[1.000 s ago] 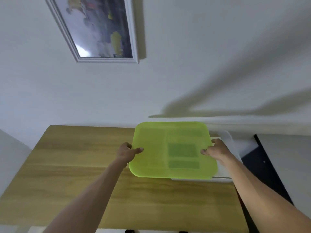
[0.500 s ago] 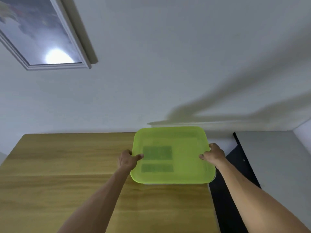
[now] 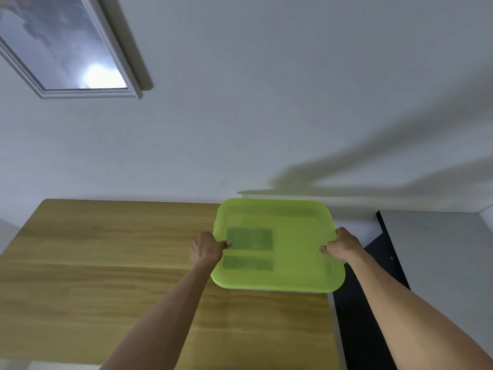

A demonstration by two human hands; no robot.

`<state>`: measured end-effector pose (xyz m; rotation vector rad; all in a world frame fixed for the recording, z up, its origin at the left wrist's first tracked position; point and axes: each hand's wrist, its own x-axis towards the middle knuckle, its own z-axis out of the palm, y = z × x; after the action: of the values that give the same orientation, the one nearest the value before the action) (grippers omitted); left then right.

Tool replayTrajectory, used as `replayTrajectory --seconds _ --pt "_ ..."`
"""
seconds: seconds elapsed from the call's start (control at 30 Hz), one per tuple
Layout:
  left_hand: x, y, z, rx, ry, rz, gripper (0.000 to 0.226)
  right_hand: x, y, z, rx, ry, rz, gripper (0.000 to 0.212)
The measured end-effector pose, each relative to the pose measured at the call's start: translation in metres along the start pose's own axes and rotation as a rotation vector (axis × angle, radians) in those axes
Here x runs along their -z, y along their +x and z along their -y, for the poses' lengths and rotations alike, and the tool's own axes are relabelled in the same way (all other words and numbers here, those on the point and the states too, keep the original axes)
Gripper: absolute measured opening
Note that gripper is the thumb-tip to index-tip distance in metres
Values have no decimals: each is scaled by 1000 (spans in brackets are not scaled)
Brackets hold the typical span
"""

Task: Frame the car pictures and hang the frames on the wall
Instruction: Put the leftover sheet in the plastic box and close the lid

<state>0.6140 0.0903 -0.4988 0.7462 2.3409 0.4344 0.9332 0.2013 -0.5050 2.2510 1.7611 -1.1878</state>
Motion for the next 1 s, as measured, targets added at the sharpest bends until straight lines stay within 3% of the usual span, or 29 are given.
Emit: replayTrajectory --seconds 0.27,0.43,0.53,0.6,0.67,0.73,0.8,0.9,1.0 --pt "7 11 1 -13 1 46 50 1 5 -4 40 -32 19 58" --pt "4 18 14 -91 27 72 53 -1 5 -9 74 -32 -9 81" --pt "3 15 18 -121 26 62 54 -1 5 -7 49 -54 13 83" --pt "4 12 15 -146 80 28 52 -1 1 -1 49 -143 12 74" --pt "3 8 9 -219 211 31 39 -7 -7 8 95 -248 19 76" --pt "-2 11 3 -352 340 63 75 -17 -16 21 232 -373 14 93" --pt "-9 9 0 -497 398 135 97 -35 -17 32 387 -493 21 84" --pt "-30 9 9 -561 394 163 90 -57 -11 32 429 -539 4 70" --pt "-48 9 25 -572 412 19 81 -64 -4 22 471 -553 -57 67"
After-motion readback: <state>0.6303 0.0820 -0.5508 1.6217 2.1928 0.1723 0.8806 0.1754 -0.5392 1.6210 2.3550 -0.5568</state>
